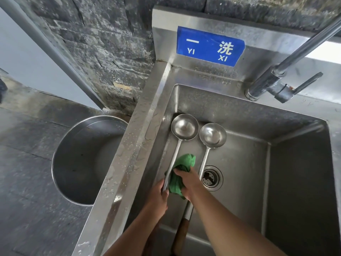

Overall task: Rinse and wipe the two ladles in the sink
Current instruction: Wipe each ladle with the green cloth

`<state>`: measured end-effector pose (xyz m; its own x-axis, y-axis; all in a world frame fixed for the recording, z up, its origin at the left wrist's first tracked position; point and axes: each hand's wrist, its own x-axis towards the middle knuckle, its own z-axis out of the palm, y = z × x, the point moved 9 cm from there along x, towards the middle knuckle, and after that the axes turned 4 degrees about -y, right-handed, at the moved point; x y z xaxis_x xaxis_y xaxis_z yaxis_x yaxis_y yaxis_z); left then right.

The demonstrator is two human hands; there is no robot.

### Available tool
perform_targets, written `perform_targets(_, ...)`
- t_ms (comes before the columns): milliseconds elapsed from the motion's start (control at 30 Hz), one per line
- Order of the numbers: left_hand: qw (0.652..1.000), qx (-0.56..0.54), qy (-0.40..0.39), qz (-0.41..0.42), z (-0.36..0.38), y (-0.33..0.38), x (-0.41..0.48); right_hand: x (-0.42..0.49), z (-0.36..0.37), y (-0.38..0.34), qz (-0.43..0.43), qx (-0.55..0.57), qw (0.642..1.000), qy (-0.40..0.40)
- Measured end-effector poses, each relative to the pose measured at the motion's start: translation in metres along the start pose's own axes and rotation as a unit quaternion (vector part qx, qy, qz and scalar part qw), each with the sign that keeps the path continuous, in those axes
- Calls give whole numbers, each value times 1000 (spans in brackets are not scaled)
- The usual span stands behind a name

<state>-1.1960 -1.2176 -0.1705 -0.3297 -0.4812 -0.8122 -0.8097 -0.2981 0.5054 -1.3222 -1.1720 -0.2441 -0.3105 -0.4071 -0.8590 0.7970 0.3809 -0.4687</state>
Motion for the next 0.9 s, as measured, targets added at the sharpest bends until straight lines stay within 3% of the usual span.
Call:
perform_targets(100, 998, 48, 25, 28, -7, 7, -1, -3, 4, 4, 1, 3, 1000, -10)
perform_targets(167, 984, 159, 56, 63, -11, 16, -6, -11, 2, 1, -3, 12, 1000, -27)
perform_targets(267, 916, 337, 114, 183, -4, 35, -20, -28, -14, -12, -17, 49, 998, -32)
perform_targets(333, 870, 391, 126, 272, 13, 43, -29, -39, -31, -22, -33, 77, 996, -30)
perform_targets(367, 864, 396, 108, 290, 23, 42, -32, -45, -43, -28, -46, 84, 995, -25)
perform_targets(467, 912, 343, 29, 225, 55, 18, -21, -70, -76, -42, -90, 122, 988, -28)
perform_targets(533, 943, 307, -4, 125, 71, -10, -14, -88, -93, -49, -117, 159, 979, -44)
perform_targets(633, 985, 165, -54, -2, 87, -46, -9, -101, -119, -40, -126, 195, 972, -30)
perform_targets(800, 986, 75, -138, -49, 98, -56, 15, -93, -142, 24, -20, 227, 972, 55)
perform_targets(900, 991, 93, -99, -15, 92, -45, 14, -91, -125, 56, 42, 193, 979, 46)
